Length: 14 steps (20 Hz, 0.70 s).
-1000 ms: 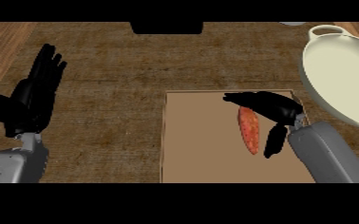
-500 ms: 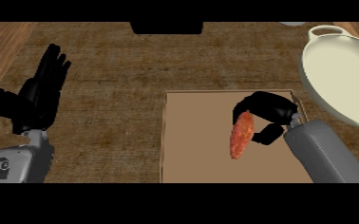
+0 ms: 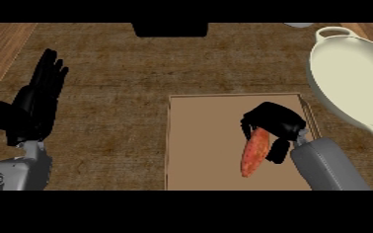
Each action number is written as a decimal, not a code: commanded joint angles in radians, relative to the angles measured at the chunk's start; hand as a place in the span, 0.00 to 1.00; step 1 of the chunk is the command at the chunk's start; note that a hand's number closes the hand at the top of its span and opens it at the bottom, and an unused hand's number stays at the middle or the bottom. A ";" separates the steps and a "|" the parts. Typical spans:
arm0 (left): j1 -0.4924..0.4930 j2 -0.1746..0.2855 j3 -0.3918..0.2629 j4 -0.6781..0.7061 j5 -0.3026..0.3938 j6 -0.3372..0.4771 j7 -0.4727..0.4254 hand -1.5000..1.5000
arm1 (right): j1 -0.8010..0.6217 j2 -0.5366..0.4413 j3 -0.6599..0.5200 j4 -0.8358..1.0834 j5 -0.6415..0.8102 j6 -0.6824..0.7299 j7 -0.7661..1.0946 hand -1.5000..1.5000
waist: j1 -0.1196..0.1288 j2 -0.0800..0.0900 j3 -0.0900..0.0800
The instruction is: Pick the sweet potato from the tray and place it in the pot
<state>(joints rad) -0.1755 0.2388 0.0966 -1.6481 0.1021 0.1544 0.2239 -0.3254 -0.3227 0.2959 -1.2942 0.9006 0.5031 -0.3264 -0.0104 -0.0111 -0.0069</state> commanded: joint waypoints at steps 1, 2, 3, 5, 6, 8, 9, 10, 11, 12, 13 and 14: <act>0.022 0.011 0.025 0.020 0.013 -0.019 -0.032 0.50 | 0.119 0.080 -0.037 -0.123 0.015 -0.005 0.252 1.00 | -0.021 0.002 0.005; 0.050 0.001 0.012 -0.017 -0.001 0.000 -0.013 0.50 | 0.141 0.149 -0.031 -0.168 0.026 -0.015 0.355 1.00 | -0.026 -0.006 0.004; 0.023 0.000 0.016 0.008 0.007 -0.003 -0.003 0.50 | 0.179 0.160 -0.009 -0.243 0.042 -0.010 0.396 1.00 | -0.026 -0.001 0.005; 0.027 0.000 0.005 -0.035 -0.013 0.016 0.025 0.50 | 0.286 0.163 0.009 -0.379 0.056 -0.018 0.448 1.00 | -0.021 0.000 0.006; 0.001 -0.025 -0.015 -0.032 -0.020 0.027 0.024 0.50 | 0.253 0.183 0.006 -0.396 0.070 -0.014 0.489 1.00 | -0.007 0.006 0.006; 0.033 -0.004 0.026 0.000 0.027 -0.028 -0.021 0.50 | 0.330 0.216 0.044 -0.536 0.069 0.009 0.548 1.00 | -0.005 0.006 0.006; 0.047 0.003 0.000 -0.094 -0.010 -0.004 0.037 0.50 | 0.374 0.163 0.015 -0.557 0.064 -0.015 0.504 1.00 | 0.002 0.006 0.007; 0.015 -0.009 0.011 -0.008 0.000 -0.009 -0.003 0.50 | 0.399 0.203 0.046 -0.656 0.065 0.003 0.560 1.00 | -0.009 0.006 0.006; -0.006 0.001 0.036 0.015 0.008 -0.009 -0.012 0.50 | 0.440 0.190 0.037 -0.655 0.077 -0.065 0.528 1.00 | -0.008 0.008 0.006; 0.012 -0.039 -0.015 0.030 -0.042 0.019 -0.045 0.50 | 0.384 0.236 -0.005 -0.670 0.058 -0.091 0.551 1.00 | -0.014 0.008 0.006; -0.030 -0.014 0.008 0.007 -0.012 0.016 0.023 0.50 | 0.372 0.277 -0.034 -0.736 0.030 -0.102 0.580 1.00 | -0.026 0.003 0.007; -0.013 0.009 0.033 -0.030 0.018 -0.004 0.045 0.50 | 0.371 0.269 -0.090 -0.757 0.025 -0.141 0.579 1.00 | -0.016 0.002 0.007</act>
<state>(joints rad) -0.1743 0.2312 0.1096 -1.6565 0.0992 0.1563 0.2322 0.0278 -0.1030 0.2807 -1.9133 0.9486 0.4321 0.1989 -0.0245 -0.0069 -0.0009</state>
